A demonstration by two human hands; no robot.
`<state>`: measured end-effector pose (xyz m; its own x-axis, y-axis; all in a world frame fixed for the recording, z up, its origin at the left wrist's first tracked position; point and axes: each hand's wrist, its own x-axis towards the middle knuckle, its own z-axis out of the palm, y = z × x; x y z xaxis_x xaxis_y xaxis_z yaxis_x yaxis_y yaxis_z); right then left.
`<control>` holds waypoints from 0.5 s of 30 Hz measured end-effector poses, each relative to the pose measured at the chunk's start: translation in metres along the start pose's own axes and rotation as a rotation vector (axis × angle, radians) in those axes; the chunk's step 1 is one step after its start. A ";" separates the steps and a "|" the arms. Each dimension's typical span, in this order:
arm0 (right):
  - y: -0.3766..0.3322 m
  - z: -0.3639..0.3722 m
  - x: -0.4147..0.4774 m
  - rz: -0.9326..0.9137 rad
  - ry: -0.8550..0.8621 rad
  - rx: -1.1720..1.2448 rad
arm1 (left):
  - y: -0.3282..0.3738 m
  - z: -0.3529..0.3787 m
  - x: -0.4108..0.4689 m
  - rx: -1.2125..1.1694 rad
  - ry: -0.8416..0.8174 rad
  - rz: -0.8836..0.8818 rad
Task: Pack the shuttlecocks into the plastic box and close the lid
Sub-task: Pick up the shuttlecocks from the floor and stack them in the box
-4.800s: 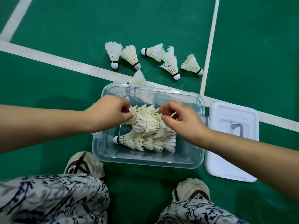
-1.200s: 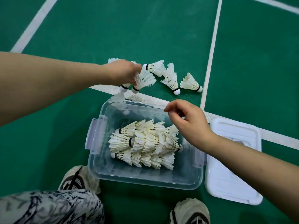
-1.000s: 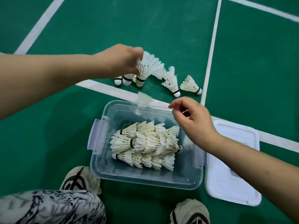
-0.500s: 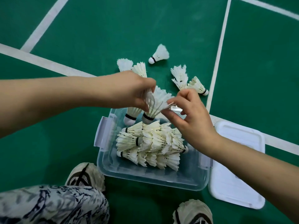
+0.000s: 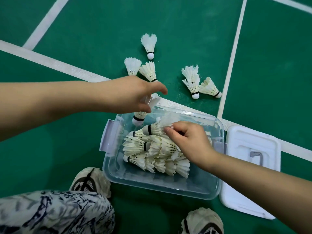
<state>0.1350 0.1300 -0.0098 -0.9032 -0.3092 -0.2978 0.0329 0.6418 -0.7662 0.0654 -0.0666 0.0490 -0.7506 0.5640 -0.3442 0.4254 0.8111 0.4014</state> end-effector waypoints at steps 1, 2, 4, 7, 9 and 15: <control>0.000 0.001 0.004 0.018 -0.020 0.016 | 0.000 0.000 0.000 0.004 0.005 0.006; -0.001 0.002 0.009 0.037 -0.046 0.025 | 0.000 0.000 0.001 0.008 0.011 0.014; -0.005 0.006 0.019 0.078 -0.122 0.036 | 0.000 0.000 0.001 0.014 0.025 0.033; -0.012 0.020 0.031 0.118 -0.227 0.099 | 0.002 0.000 0.001 -0.005 0.046 0.041; -0.013 0.031 0.038 0.150 -0.268 0.137 | 0.002 0.000 0.001 -0.012 0.048 0.041; -0.008 0.050 0.058 0.310 -0.282 0.177 | -0.001 0.003 0.001 -0.002 0.036 0.048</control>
<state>0.1031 0.0718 -0.0489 -0.6880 -0.3165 -0.6530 0.3782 0.6116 -0.6949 0.0660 -0.0668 0.0453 -0.7471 0.5961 -0.2939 0.4601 0.7830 0.4186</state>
